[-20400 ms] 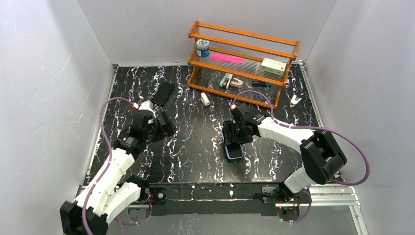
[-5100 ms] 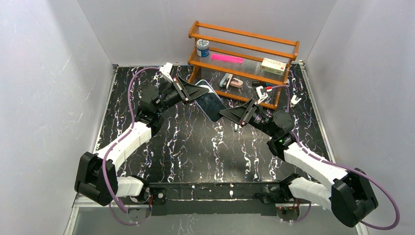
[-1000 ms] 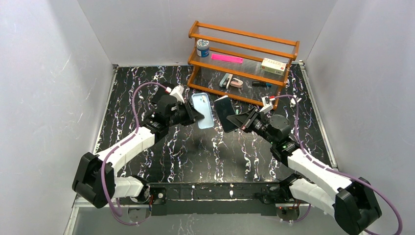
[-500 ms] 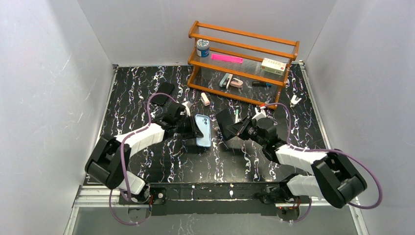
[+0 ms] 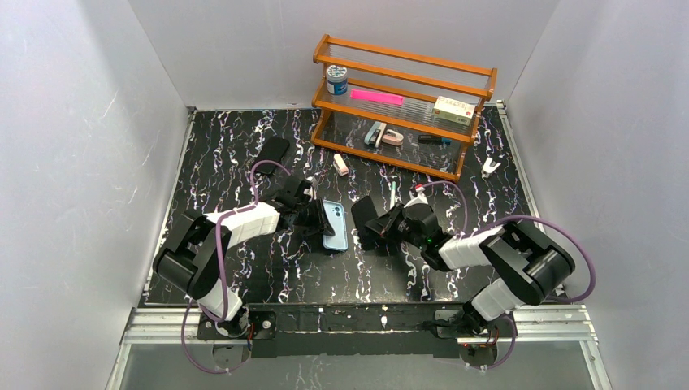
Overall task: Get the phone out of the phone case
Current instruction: Place the phone case at the center of the board, then place the phone at the center of the board.
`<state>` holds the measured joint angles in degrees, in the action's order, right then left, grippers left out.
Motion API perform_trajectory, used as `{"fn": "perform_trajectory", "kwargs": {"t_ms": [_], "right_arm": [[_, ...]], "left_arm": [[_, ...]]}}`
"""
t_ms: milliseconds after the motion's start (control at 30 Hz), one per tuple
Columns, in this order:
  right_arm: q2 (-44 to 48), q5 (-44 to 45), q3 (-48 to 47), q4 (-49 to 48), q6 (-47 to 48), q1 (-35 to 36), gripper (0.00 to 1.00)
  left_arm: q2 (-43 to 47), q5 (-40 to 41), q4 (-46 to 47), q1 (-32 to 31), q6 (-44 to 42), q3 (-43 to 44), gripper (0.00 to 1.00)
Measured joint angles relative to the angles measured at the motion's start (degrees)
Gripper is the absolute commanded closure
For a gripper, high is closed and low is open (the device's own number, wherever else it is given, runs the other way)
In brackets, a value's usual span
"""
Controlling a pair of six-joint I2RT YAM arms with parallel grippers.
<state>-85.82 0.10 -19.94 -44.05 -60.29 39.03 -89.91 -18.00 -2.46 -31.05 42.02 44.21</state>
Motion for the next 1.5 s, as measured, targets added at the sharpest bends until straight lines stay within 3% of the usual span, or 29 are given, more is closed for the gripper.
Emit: {"fn": "perform_trajectory", "kwargs": {"t_ms": [133, 367, 633, 967, 1133, 1500], "right_arm": [[-2.67, 1.20, -0.37, -2.84, -1.29, 1.77, 0.81], [-5.95, 2.60, -0.74, -5.14, -2.78, 3.52, 0.69], [-6.51, 4.07, -1.01, -4.57, -2.95, 6.47, 0.53], [-0.85, 8.44, -3.17, 6.43, 2.23, 7.87, 0.26], [2.56, 11.26, -3.87, 12.59, 6.54, 7.87, 0.21], [2.38, 14.97, -7.72, 19.54, 14.21, 7.87, 0.19]], "left_arm": [[0.00, 2.19, -1.53, 0.00, -0.09, 0.00, 0.68], [1.16, 6.23, -3.98, -0.02, -0.76, 0.00, 0.45], [3.08, 10.40, -6.21, -0.02, -0.98, 0.00, 0.40], [6.45, 14.80, -9.99, 0.04, -1.99, 0.00, 0.37], [9.31, 17.42, -11.80, 0.28, -3.08, 0.00, 0.37], [12.41, 21.16, -15.15, 2.32, -4.59, 0.11, 0.20]]}}
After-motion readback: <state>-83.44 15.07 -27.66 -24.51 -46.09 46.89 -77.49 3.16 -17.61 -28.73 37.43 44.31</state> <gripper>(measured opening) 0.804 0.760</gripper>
